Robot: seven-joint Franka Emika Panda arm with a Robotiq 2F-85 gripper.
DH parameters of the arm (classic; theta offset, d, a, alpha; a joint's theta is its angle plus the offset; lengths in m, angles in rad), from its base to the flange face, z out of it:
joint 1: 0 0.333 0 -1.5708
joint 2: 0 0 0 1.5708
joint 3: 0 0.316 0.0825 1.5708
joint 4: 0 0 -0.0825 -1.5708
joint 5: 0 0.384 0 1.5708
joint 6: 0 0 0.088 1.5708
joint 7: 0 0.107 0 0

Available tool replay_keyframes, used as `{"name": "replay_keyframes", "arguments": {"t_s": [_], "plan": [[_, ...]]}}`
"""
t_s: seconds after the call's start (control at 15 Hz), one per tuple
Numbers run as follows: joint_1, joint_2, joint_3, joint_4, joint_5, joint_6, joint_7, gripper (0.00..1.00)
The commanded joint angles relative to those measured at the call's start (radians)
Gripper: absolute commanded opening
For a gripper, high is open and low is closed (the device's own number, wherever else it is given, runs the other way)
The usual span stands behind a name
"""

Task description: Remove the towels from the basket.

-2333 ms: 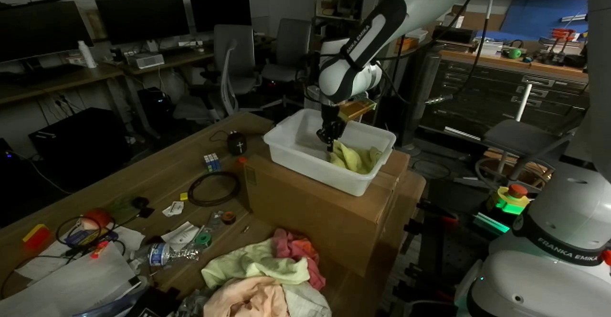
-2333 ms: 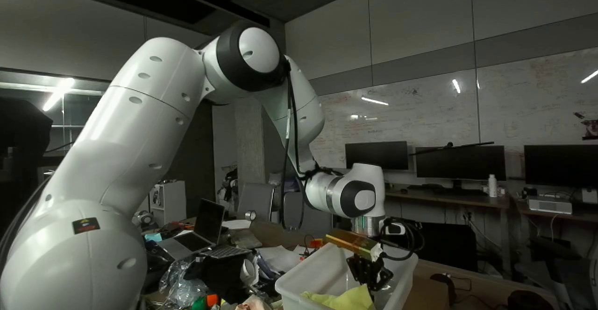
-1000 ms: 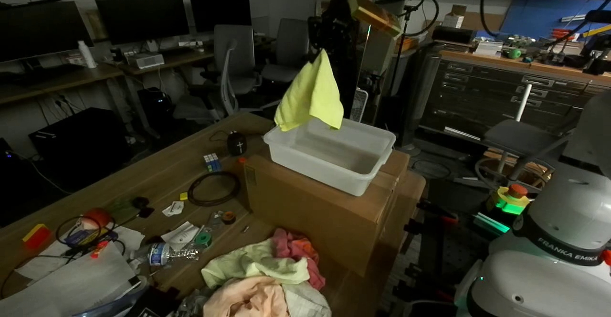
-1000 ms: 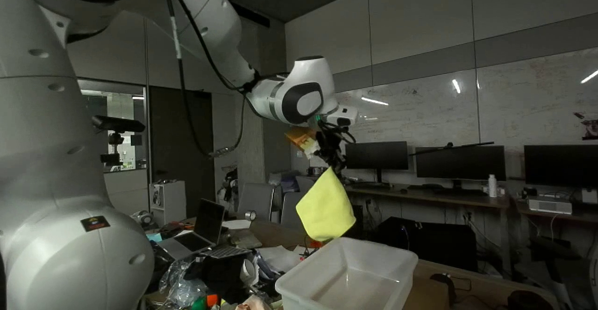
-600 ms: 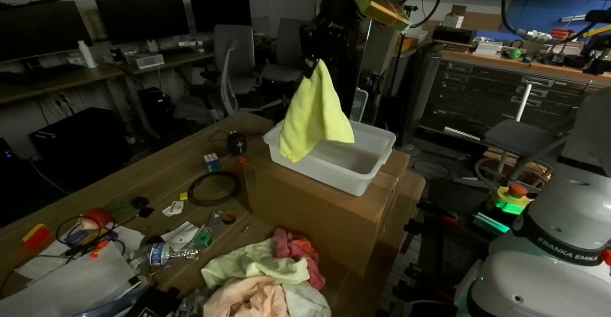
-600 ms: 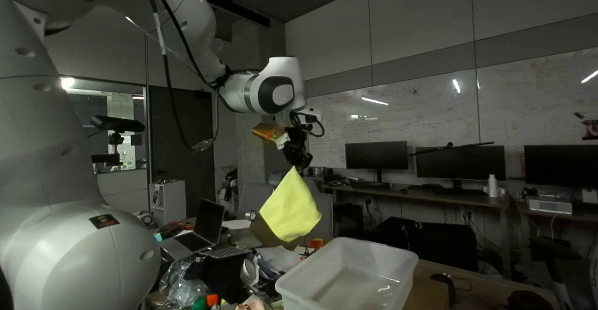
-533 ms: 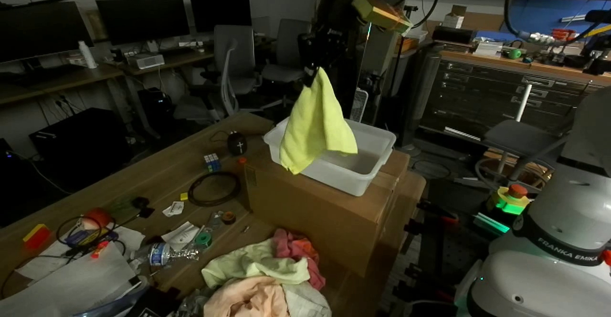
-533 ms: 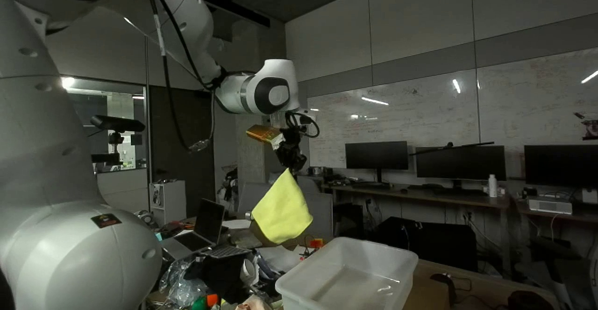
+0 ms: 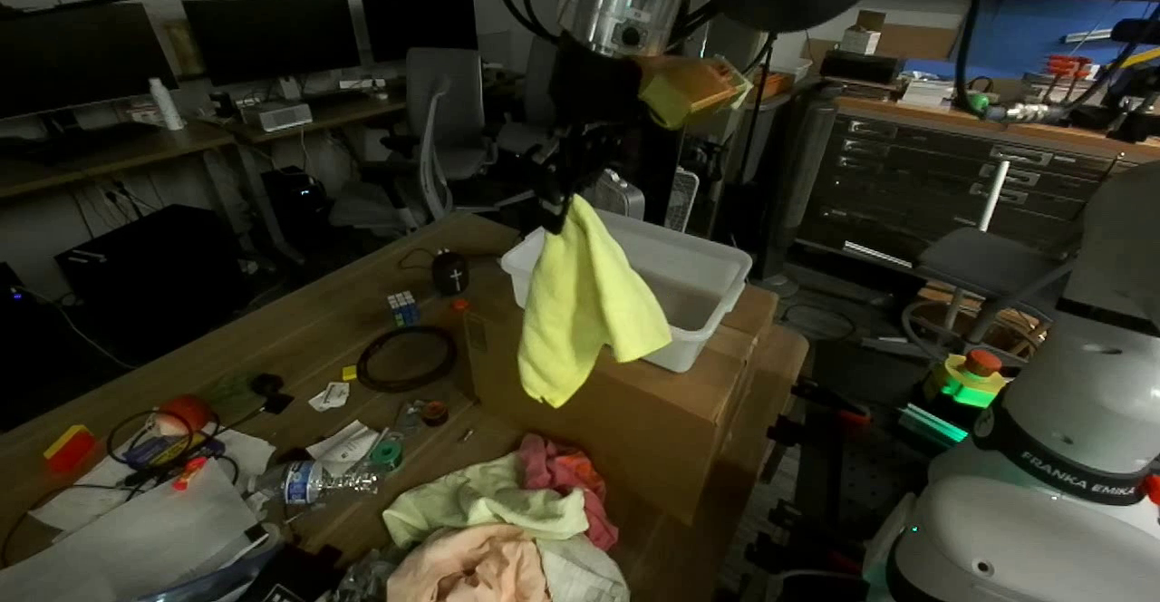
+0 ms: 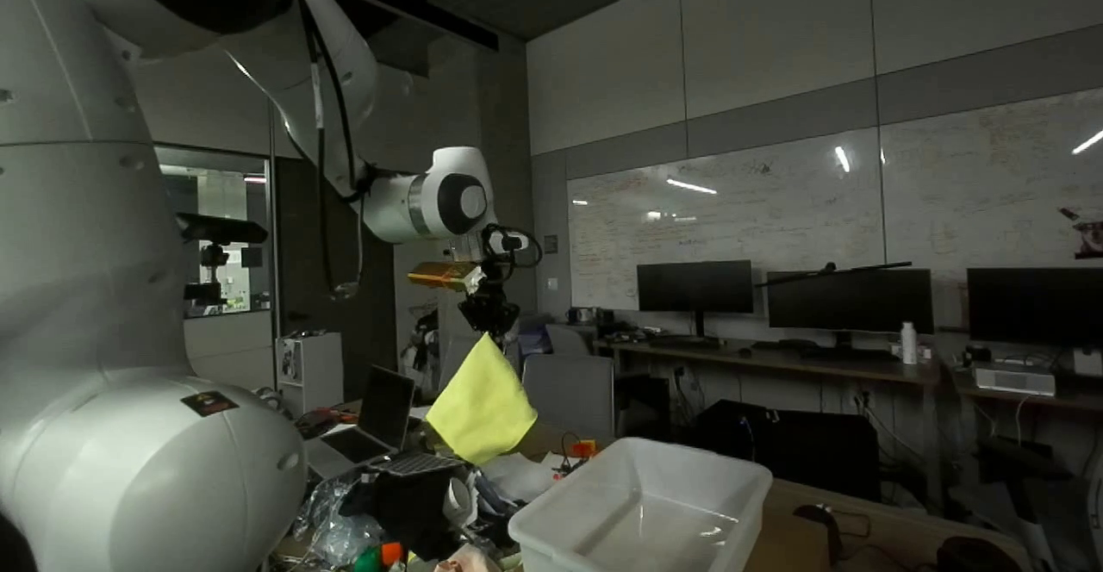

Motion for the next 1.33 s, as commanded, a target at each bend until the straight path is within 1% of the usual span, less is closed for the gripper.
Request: {"name": "replay_keyframes", "arguments": {"t_s": [0.0, 0.07, 0.13, 0.2, 0.27, 0.47, 0.53, 0.6, 0.67, 0.73, 0.87, 1.0, 1.07, 1.27], "plan": [[-0.01, 0.072, 0.004, 0.026, -0.025, 0.208, 0.127, 0.02], [-0.013, 0.09, 0.001, 0.023, -0.022, 0.273, 0.156, 0.02], [-0.018, 0.101, -0.002, 0.019, -0.033, 0.311, 0.17, 0.02], [-0.019, 0.115, -0.009, 0.022, -0.039, 0.318, 0.158, 0.32], [-0.026, 0.123, -0.012, 0.019, -0.066, 0.319, 0.159, 0.33], [-0.048, 0.136, -0.025, 0.013, -0.175, 0.272, 0.177, 0.54], [-0.051, 0.137, -0.033, 0.013, -0.197, 0.252, 0.173, 0.63], [-0.051, 0.138, -0.044, 0.012, -0.193, 0.218, 0.152, 0.69], [-0.05, 0.134, -0.055, 0.013, -0.185, 0.16, 0.137, 0.78], [-0.051, 0.124, -0.069, 0.016, -0.171, 0.055, 0.124, 0.85], [-0.061, 0.087, -0.096, 0.0, -0.173, -0.105, 0.115, 0.99], [-0.071, 0.05, -0.127, -0.007, -0.158, -0.281, 0.065, 1.0], [-0.076, 0.027, -0.144, -0.016, -0.157, -0.343, 0.036, 1.0], [-0.101, -0.048, -0.192, -0.051, -0.167, -0.448, -0.056, 1.0]]}}
